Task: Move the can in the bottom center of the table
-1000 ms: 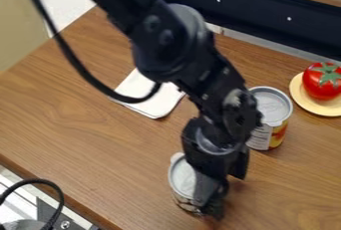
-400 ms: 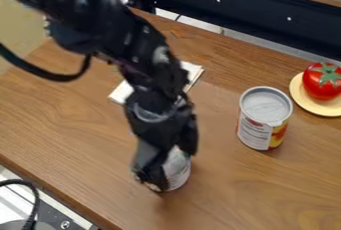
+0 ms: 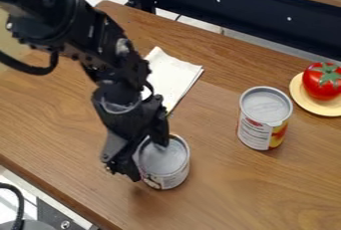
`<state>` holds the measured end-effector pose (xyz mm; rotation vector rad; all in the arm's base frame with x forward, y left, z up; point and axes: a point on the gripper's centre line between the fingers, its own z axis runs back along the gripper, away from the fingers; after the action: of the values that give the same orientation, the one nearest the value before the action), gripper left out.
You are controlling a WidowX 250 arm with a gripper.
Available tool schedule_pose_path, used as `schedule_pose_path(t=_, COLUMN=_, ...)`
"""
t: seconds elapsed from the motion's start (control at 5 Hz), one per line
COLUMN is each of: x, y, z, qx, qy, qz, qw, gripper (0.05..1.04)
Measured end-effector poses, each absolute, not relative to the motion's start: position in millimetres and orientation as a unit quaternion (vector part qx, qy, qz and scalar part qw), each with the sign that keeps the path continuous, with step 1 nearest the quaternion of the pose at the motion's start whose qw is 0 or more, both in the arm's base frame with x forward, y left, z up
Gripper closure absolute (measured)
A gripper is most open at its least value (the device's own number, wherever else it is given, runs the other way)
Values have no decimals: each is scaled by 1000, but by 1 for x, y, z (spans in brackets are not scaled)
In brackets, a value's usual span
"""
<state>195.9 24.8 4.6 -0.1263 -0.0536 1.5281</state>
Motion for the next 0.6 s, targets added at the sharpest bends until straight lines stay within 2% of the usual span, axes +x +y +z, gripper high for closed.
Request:
schedule_pose_path(t=0.4, x=195, y=33, z=18, qx=-50, qy=-26, qz=684, qw=727, gripper=86)
schedule_pose_path(t=0.6, x=202, y=29, z=35, qx=-51, qy=-72, qz=643, qw=760, gripper=86)
